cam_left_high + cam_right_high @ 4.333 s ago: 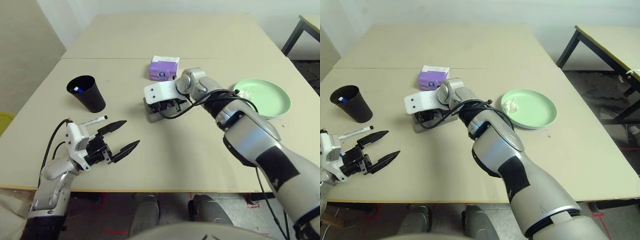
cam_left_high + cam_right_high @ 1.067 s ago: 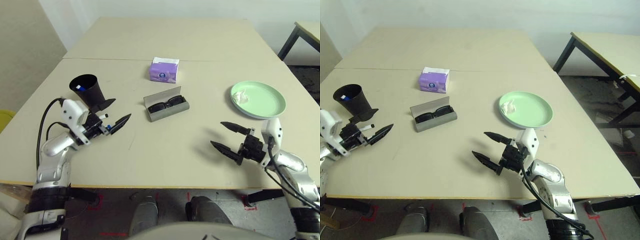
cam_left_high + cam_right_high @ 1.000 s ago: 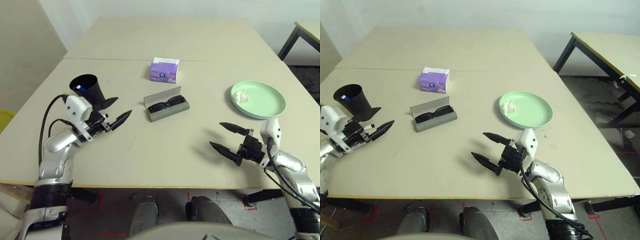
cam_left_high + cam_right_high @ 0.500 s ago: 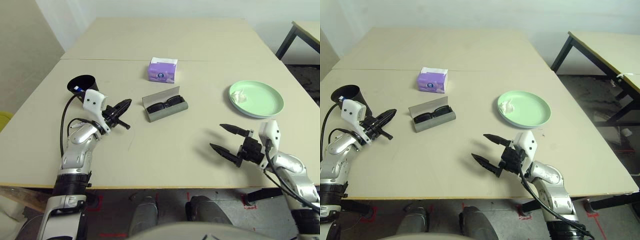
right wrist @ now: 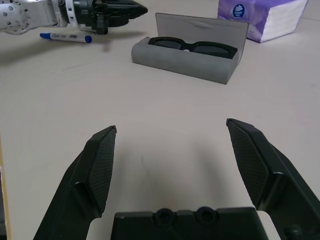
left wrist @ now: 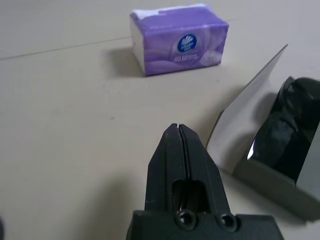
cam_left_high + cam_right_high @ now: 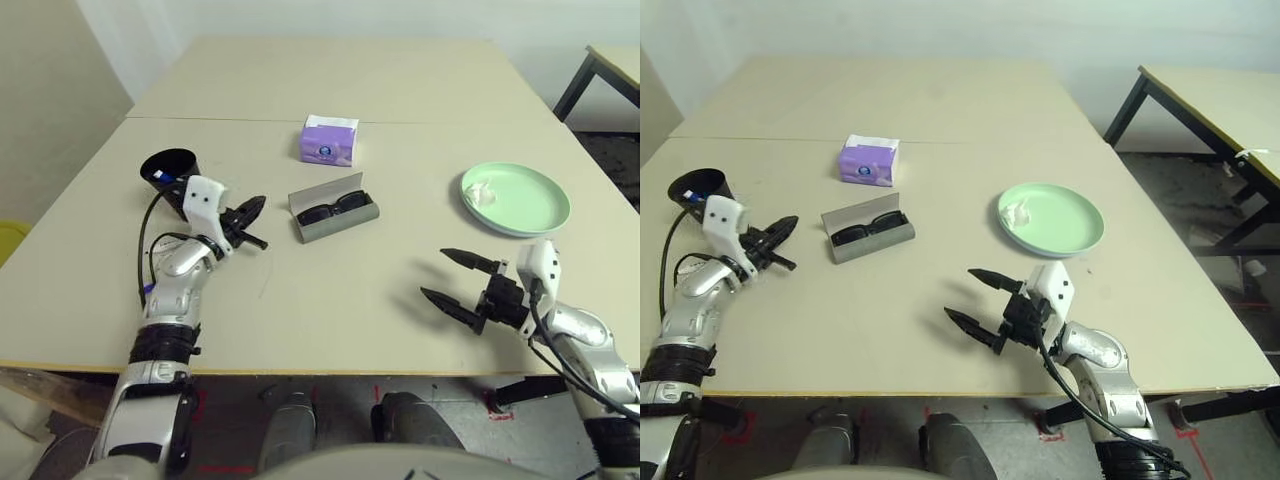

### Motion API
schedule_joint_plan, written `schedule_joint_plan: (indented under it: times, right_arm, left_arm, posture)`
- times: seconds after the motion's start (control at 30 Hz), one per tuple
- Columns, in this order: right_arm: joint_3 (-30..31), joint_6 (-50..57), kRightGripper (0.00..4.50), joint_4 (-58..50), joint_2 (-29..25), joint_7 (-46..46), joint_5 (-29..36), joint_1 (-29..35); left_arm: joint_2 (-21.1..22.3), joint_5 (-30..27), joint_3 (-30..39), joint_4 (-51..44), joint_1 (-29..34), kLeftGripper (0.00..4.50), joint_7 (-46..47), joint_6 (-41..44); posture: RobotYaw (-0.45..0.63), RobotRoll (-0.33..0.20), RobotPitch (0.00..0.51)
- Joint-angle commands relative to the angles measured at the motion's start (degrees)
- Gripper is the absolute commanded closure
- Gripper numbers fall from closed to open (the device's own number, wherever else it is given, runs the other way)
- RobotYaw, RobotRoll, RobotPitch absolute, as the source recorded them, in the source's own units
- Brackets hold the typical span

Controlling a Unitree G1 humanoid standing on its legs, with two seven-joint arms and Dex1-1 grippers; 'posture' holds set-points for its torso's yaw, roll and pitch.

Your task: Organize and tidy the items on the table.

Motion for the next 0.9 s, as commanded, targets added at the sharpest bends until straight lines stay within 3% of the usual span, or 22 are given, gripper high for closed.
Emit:
schedule_joint_plan:
  times: [0.03,0.5,0.9]
  right_arm:
    - [0.0,-0.2,0.00,-1.0,-0.7,-0.4,-0.1,0.9]
    - [0.0,0.4,0.00,-1.5,-1.2,-1.4,0.3,1.0]
    - [-2.2,3.4,0.00,-2.0,1.4,-7.6,3.1,0.5]
  left_arm:
    - [-0.4,1.0,-0.4,2.5,-1.2,4.48,0.7,-1.1]
    - [-1.9,1.1,-1.9,8.2,-5.3,4.48,-1.9,-4.0]
    - [-2.1,1.1,-4.7,4.5,-2.6,4.48,-8.3,-4.8]
  posture:
    - [-0.12,0.000,0.067]
    - [-0.12,0.000,0.066]
    - [-0.13,0.000,0.071]
